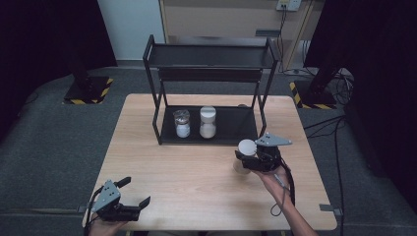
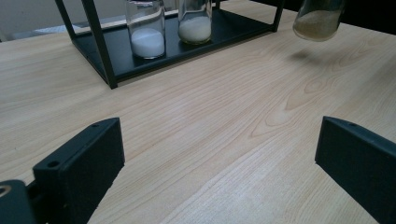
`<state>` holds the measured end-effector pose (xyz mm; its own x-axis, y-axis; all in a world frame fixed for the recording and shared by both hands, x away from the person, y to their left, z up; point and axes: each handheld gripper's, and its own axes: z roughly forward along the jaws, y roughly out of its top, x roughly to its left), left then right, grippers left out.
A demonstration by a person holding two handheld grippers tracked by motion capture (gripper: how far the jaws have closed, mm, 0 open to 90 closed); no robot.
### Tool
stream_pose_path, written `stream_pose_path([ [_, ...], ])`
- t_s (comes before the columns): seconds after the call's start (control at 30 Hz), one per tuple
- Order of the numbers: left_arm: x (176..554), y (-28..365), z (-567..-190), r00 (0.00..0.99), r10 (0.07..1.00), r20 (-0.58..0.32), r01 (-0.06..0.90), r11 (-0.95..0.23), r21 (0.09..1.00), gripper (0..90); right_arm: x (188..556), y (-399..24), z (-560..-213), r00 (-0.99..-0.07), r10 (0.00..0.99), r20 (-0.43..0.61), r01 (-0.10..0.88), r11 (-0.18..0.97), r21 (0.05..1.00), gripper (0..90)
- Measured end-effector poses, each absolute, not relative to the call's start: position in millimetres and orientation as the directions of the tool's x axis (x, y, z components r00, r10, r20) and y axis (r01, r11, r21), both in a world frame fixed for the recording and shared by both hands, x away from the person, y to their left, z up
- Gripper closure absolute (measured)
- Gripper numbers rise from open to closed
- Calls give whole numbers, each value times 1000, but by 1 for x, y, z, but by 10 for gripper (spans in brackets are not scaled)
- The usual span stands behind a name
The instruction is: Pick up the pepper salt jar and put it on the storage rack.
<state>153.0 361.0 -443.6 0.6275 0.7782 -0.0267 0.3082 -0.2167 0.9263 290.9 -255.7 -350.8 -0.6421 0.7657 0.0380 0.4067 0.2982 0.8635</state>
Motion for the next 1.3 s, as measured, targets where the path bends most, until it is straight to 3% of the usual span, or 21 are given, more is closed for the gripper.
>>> stream_pose_path([
  [0.63,153,361,-444,629,777,-27,308,-217,926,3,334,-226,-331,-623,782,13,415,317,853,335],
  [1.3,153,362,-444,627,778,-30,309,-214,927,4,385,-208,-321,-546,838,3,441,284,852,335],
])
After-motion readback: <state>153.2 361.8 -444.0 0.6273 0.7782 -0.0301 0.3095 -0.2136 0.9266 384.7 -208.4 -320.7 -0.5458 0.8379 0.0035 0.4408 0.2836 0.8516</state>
